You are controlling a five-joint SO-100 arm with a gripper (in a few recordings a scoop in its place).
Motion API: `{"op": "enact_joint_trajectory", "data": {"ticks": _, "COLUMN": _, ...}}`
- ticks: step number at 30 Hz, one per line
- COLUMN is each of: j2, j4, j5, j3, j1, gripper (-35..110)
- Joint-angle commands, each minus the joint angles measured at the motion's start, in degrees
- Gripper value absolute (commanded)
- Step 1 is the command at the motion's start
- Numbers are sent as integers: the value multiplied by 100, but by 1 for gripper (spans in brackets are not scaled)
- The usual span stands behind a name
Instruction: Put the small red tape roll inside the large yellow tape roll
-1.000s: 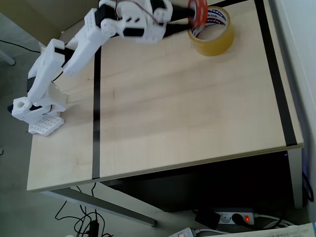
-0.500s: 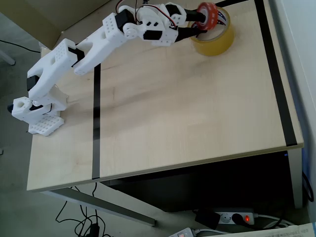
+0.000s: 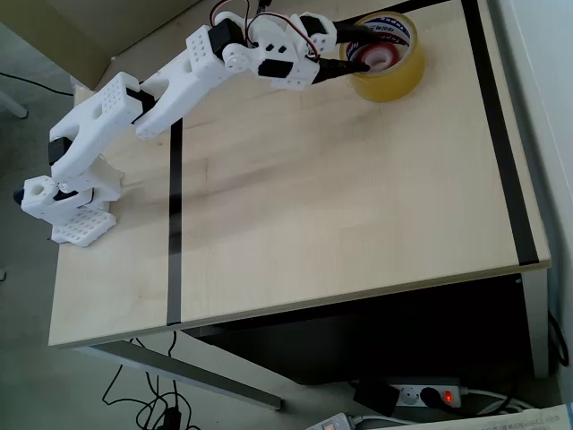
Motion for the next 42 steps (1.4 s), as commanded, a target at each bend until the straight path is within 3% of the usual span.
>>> {"op": "enact_joint_trajectory", "data": {"ticks": 1, "j2": 712, "j4": 220, "j5": -62, "j3": -615, "j1": 281, "gripper": 0}}
{"op": "enact_joint_trajectory", "data": {"ticks": 5, "j2": 1406, "j4": 1125, "j5": -62, "j3": -668, "j1": 712, "gripper": 0}}
{"op": "enact_joint_trajectory", "data": {"ticks": 13, "j2": 2813, "j4": 4377, "j5": -26, "j3": -1846, "j1": 1020, "gripper": 0}}
{"op": "enact_joint_trajectory", "data": {"ticks": 21, "j2": 6688, "j4": 4377, "j5": 44, "j3": 2558, "j1": 659, "gripper": 0}}
{"op": "enact_joint_trajectory", "data": {"ticks": 23, "j2": 7550, "j4": 3955, "j5": 466, "j3": 4025, "j1": 563, "gripper": 0}}
{"op": "enact_joint_trajectory", "data": {"ticks": 27, "j2": 9870, "j4": 993, "j5": 896, "j3": 8622, "j1": 694, "gripper": 0}}
{"op": "enact_joint_trajectory", "data": {"ticks": 29, "j2": 10573, "j4": -105, "j5": 896, "j3": 10099, "j1": 782, "gripper": 0}}
{"op": "enact_joint_trajectory", "data": {"ticks": 33, "j2": 11874, "j4": -773, "j5": 879, "j3": 11839, "j1": 677, "gripper": 0}}
{"op": "enact_joint_trajectory", "data": {"ticks": 42, "j2": 14414, "j4": -352, "j5": 861, "j3": 14036, "j1": 580, "gripper": 0}}
